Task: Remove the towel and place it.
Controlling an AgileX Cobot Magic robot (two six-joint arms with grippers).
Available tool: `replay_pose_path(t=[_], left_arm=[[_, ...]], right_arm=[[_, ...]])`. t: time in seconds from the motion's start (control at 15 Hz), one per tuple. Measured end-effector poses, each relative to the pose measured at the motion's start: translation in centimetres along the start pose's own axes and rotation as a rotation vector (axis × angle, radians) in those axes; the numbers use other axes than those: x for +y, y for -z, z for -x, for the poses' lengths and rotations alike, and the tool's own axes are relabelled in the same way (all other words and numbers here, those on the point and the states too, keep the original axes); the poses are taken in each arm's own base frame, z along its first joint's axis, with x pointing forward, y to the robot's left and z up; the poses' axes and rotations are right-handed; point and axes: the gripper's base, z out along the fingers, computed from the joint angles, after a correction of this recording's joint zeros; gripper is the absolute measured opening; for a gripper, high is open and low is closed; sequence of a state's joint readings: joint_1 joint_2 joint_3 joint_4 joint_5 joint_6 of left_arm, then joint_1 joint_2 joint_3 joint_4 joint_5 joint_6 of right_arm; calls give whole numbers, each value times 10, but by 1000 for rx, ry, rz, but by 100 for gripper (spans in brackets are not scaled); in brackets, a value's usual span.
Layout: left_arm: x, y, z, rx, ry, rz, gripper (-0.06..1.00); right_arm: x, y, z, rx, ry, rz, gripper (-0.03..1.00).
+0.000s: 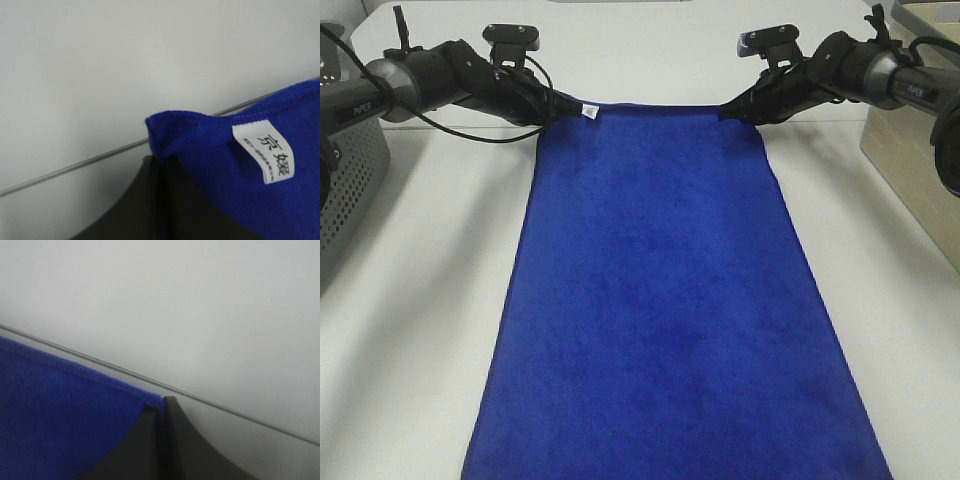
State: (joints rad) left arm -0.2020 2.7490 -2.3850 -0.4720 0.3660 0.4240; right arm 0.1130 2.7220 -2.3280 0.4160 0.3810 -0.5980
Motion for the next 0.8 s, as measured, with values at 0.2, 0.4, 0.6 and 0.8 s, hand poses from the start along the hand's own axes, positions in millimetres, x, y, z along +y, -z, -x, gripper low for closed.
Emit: replay_pose_path(t=[0.2, 0.4, 0.6, 0.8], left_arm=[[0, 0, 0, 0, 1, 0, 1], [0, 0, 0, 0, 1, 0, 4], [1, 0, 0, -5, 0, 3, 19], [2, 0, 2, -21, -5, 13, 41]], right_arm=[[0, 0, 0, -2, -4, 1, 2], [0, 0, 0, -2, -4, 1, 4], [-1, 0, 0, -5, -2, -3, 23], [-1, 0, 0, -3, -3, -2, 49]])
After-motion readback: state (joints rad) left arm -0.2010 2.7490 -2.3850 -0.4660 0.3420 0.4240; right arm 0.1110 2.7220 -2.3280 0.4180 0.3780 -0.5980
